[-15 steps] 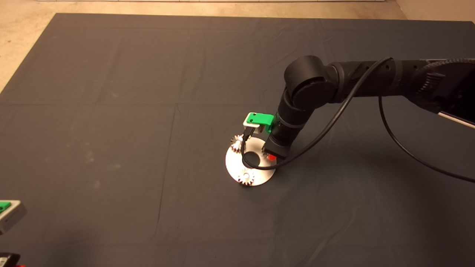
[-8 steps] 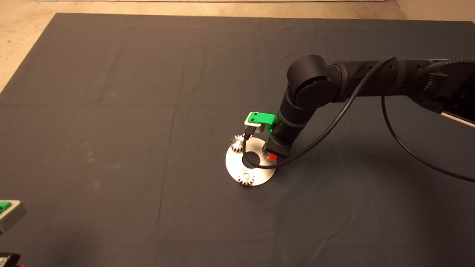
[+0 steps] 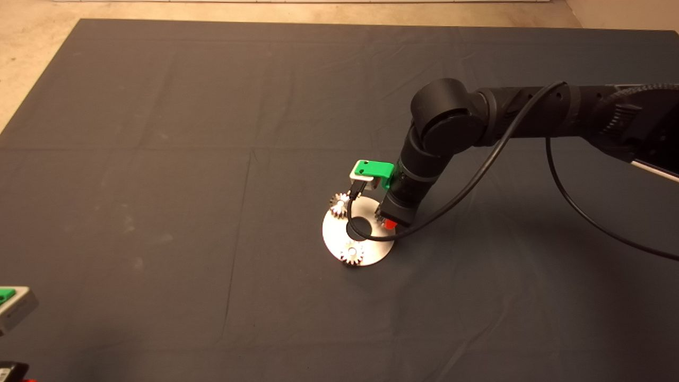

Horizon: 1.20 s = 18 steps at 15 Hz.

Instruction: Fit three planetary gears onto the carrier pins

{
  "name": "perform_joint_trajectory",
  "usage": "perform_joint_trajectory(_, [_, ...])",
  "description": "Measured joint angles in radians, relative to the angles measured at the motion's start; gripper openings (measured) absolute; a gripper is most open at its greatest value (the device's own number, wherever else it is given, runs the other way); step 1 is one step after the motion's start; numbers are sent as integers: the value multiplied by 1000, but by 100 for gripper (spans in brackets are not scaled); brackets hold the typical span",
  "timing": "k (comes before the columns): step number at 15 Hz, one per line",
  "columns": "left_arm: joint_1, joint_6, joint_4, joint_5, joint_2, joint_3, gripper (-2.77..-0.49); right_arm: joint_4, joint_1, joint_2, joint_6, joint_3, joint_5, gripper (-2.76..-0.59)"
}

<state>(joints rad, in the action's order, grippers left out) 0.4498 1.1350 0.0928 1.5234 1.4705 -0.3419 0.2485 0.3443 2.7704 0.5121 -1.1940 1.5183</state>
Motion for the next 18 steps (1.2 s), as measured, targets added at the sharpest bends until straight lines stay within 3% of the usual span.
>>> perform_joint_trajectory(4, [0,0,0,0,-4,0,-93,2,9,-3,-2,-1,12,-234])
perform_joint_trajectory(7, [0,0,0,0,-7,0,-93,2,28,-2,-3,-1,11,-234])
perform_joint_trajectory(18, [0,-4,0,0,-13,0,-93,2,27,7,-3,-1,11,-235])
